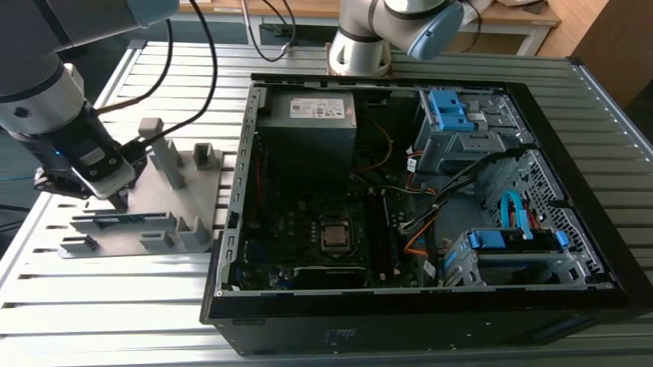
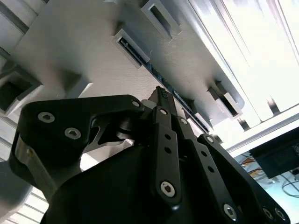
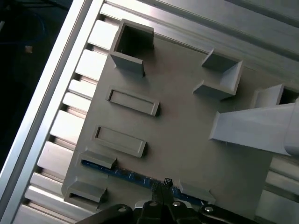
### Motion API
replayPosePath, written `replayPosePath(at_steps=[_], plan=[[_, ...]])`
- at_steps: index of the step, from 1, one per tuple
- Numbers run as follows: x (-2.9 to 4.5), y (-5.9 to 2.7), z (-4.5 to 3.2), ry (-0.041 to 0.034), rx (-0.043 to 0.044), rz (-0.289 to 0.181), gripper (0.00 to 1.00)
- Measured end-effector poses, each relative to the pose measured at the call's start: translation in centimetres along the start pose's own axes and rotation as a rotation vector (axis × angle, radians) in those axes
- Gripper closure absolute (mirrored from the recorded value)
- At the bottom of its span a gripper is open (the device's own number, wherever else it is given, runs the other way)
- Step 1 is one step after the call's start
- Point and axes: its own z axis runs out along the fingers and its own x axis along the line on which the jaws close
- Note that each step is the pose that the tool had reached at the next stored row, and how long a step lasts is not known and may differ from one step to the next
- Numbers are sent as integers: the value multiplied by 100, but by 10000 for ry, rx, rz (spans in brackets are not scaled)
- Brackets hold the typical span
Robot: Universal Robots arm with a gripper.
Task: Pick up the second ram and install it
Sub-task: 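Pick up the second ram and move it above second insertion slot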
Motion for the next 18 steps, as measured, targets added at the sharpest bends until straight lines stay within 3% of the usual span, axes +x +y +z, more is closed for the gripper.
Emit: replayPosePath(at_steps=[18], plan=[[2,-2,0,89,2,-2103,90]])
